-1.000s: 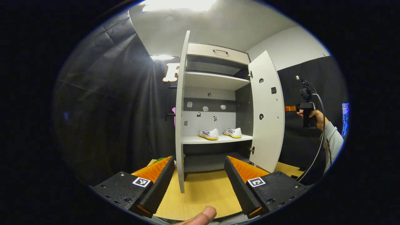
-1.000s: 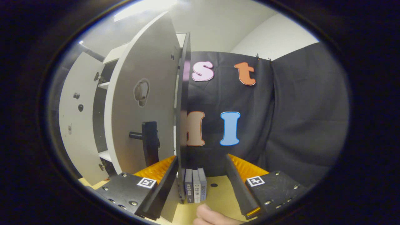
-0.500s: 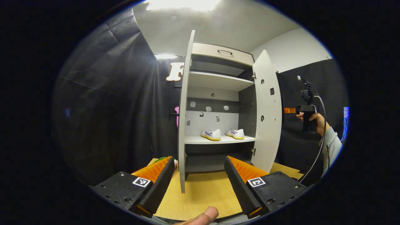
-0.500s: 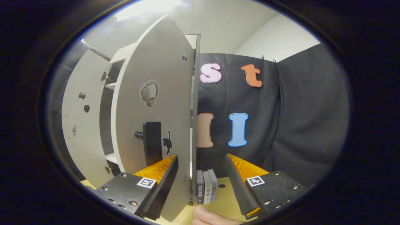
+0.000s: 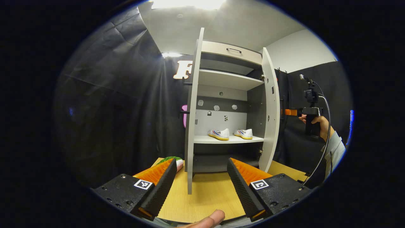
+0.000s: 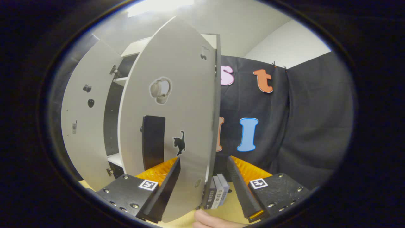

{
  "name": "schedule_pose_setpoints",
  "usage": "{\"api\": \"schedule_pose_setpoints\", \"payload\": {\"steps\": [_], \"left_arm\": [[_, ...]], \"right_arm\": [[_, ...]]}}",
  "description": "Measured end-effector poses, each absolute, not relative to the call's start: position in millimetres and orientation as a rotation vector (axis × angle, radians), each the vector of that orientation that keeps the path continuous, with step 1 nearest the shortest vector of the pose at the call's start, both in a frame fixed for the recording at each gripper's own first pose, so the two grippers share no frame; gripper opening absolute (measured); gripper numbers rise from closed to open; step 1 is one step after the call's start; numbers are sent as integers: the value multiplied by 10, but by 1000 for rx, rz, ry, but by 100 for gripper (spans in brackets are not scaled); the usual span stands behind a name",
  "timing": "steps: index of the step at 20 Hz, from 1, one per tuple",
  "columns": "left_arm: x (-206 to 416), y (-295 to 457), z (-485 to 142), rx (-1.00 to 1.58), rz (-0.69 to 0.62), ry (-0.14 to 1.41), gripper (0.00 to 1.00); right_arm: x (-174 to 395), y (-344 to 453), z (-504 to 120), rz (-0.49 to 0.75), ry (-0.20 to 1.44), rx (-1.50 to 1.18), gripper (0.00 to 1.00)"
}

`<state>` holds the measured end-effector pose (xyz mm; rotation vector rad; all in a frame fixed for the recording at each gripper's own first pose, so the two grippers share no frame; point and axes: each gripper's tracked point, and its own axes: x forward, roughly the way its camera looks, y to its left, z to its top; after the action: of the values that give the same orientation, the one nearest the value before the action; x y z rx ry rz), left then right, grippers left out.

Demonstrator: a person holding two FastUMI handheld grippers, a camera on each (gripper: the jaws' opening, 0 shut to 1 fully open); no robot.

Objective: Grab one shoe with the right hand and put it into the shoe cabinet, grab the other shoe with the left hand and put it into the shoe cabinet; then close the right door with the right hand and the left door with the left hand.

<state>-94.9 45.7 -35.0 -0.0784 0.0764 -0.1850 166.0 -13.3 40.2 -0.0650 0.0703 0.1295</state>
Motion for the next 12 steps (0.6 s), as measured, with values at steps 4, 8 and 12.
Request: {"api": "schedule_pose_setpoints", "payload": {"steps": [4,8,12], "left_arm": [[-963,603,-399,-69,-162,87,97],[-936,892,-398,-80,-119,99,94],[-754,1262,-395,-112,-47,116,96]], "right_arm": [[1534,167,224,194,118,-34,99],[1337,252,171,223,84,-38,99],[1061,324,50,269,87,-41,98]]}}
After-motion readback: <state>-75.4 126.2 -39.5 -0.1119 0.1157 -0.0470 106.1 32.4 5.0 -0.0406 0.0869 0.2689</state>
